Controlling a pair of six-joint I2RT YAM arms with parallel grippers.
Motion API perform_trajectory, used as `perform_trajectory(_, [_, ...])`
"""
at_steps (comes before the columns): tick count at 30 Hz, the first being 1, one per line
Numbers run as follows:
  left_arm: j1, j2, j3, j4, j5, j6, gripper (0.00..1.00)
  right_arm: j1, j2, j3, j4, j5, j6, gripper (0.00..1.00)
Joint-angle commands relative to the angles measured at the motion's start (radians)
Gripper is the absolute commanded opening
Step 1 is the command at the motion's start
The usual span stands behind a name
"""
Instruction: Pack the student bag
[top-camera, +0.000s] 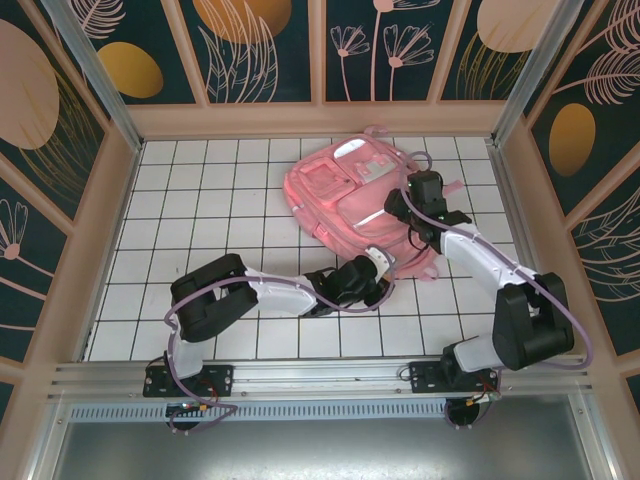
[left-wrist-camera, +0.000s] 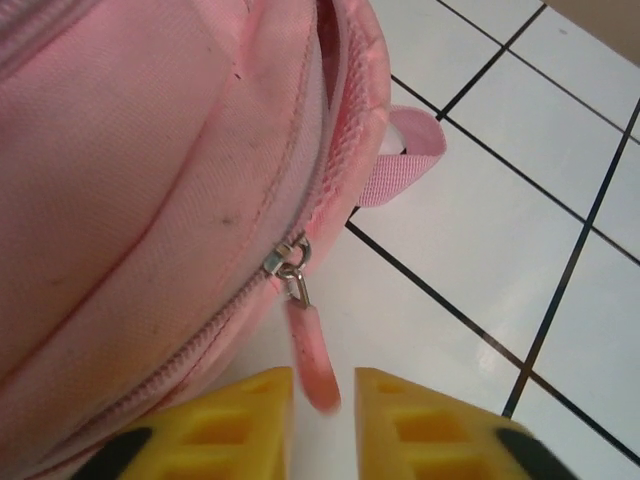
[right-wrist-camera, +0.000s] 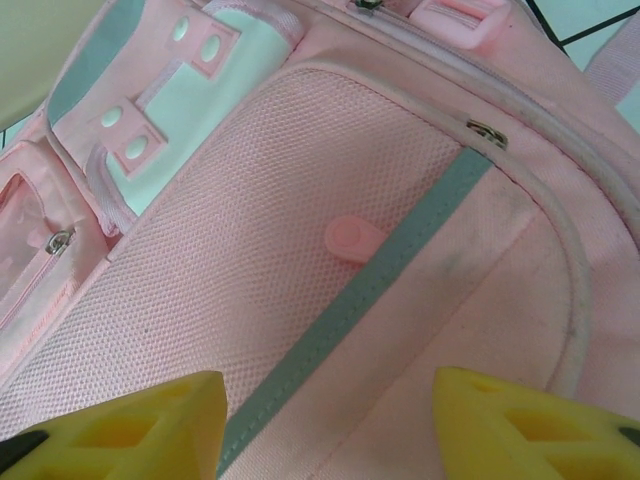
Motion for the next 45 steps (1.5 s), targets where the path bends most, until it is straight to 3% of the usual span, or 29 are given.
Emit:
perform_trajectory(1, [-0.013, -0.060, -0.020, -0.029, -0.022, -0.017, 0.46, -0.005, -0.061, -0.039, -0.004, 0.026, -0.003, 0.57])
perform_trajectory(5, [-0.006, -0.148, -0.075, -0.046, -0.092, -0.044, 0.58, 0.000, -0.138, -0.101, -0.014, 0.039, -0.002, 0.57])
perform_trajectory(12, [0.073, -0.307, -0.172, -0.082, -0.151, -0.119, 0.61, 0.046, -0.301, -0.214, -0.071, 0.092, 0.015, 0.57])
perform_trajectory(19, [0.173, -0.389, -0.231, -0.071, -0.165, -0.193, 0.60, 0.245, -0.425, -0.351, -0.087, 0.216, 0.069, 0.53])
perform_trajectory(27, [0.220, -0.394, -0.231, -0.088, -0.168, -0.247, 0.60, 0.517, -0.535, -0.483, -0.184, 0.451, 0.268, 0.47])
perform_trajectory(35, [0.226, -0.372, -0.232, -0.081, -0.153, -0.266, 0.60, 0.620, -0.434, -0.537, -0.110, 0.479, 0.322, 0.36])
perform_trajectory(45, [0.226, -0.383, -0.248, -0.080, -0.151, -0.276, 0.61, 0.585, -0.245, -0.482, -0.020, 0.520, 0.279, 0.31])
